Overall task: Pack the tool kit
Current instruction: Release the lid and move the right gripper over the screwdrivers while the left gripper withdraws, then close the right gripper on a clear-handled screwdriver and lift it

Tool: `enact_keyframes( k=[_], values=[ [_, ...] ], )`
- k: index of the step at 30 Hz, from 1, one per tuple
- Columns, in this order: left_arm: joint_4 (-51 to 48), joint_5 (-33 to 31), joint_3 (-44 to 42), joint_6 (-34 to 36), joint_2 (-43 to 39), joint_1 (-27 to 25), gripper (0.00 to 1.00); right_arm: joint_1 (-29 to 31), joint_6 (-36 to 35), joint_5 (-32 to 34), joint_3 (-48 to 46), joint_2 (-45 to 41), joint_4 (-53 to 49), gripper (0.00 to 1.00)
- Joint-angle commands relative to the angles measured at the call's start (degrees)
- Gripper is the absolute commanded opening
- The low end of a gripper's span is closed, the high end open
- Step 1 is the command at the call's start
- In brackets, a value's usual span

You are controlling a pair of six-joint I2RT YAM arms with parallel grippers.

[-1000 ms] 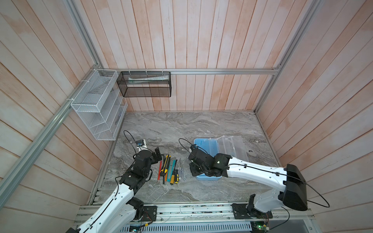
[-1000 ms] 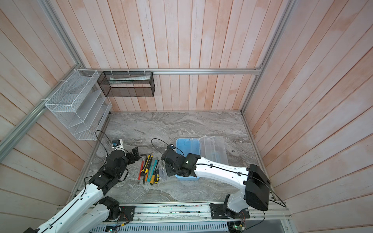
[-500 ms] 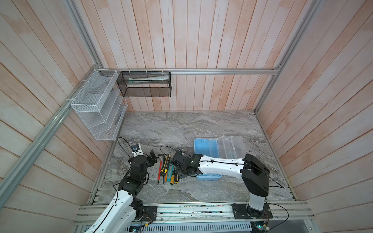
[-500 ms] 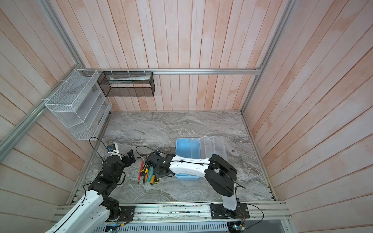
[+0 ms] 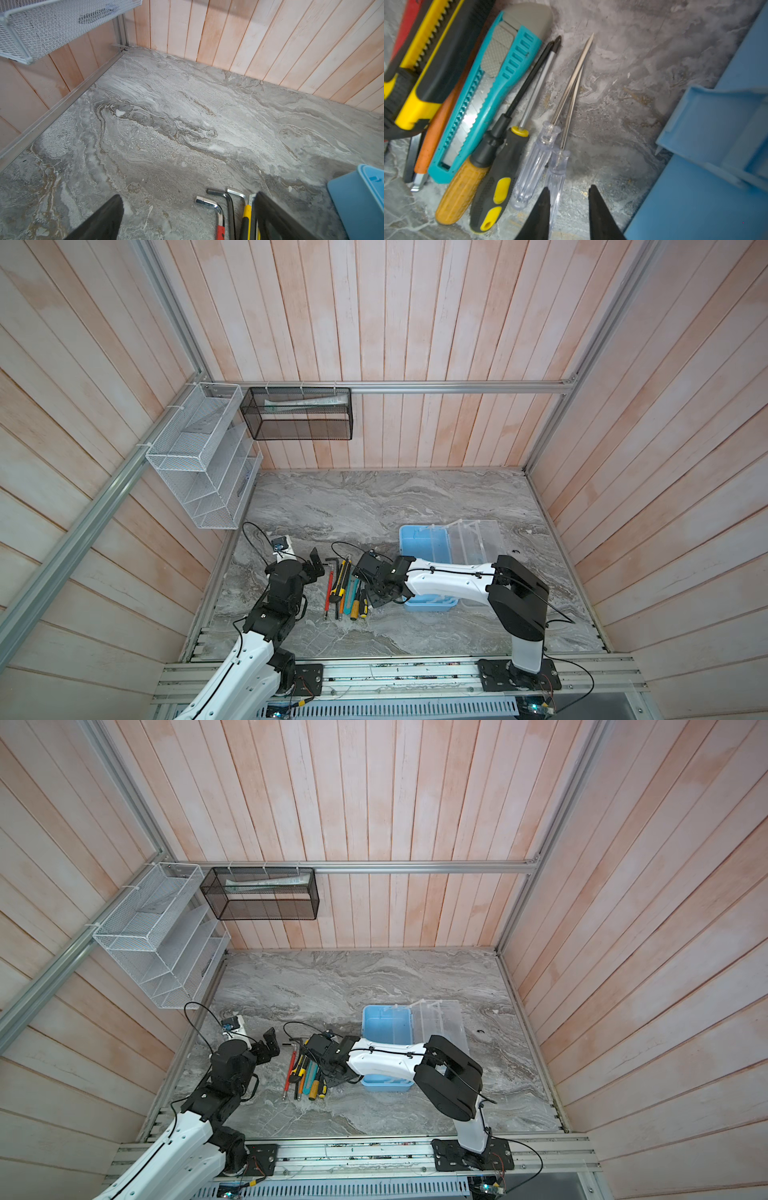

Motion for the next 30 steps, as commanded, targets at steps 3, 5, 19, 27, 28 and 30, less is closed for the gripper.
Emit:
enact_keyframes(
  k=[3,5,19,27,28,30],
  values=[
    [0.87,-0.30,-0.06,0.44,-0.60,0.25,1.00,0.05,-0.95,-0.44,0.21,1.93,0.06,0.30],
    [0.84,-0.30,0.07,0.50,-0.53,0.25,1.00,0.03,-1.11,-0.76,0.59,2.51,0.21,0.30],
    [0.80,-0.39,0.17,0.46,-0.30,0.24,1.00,0.07,-0.43,-0.57,2.92,6.95,-1.32,0.30],
    [0.93,-0.21,0.26,0.53,-0.10,0.22,1.00,0.03,1.80,0.69,2.68,6.11,-2.52,0.15],
    [0.90,-0.21,0.20,0.50,-0.19,0.22,1.00,0.03,2.02,1.05,2.60,5.83,-2.56,0.12],
    [0.93,-0.21,0.16,0.56,-0.15,0.24,1.00,0.03,2.38,1.51,2.82,5.39,-2.70,0.07]
  ],
)
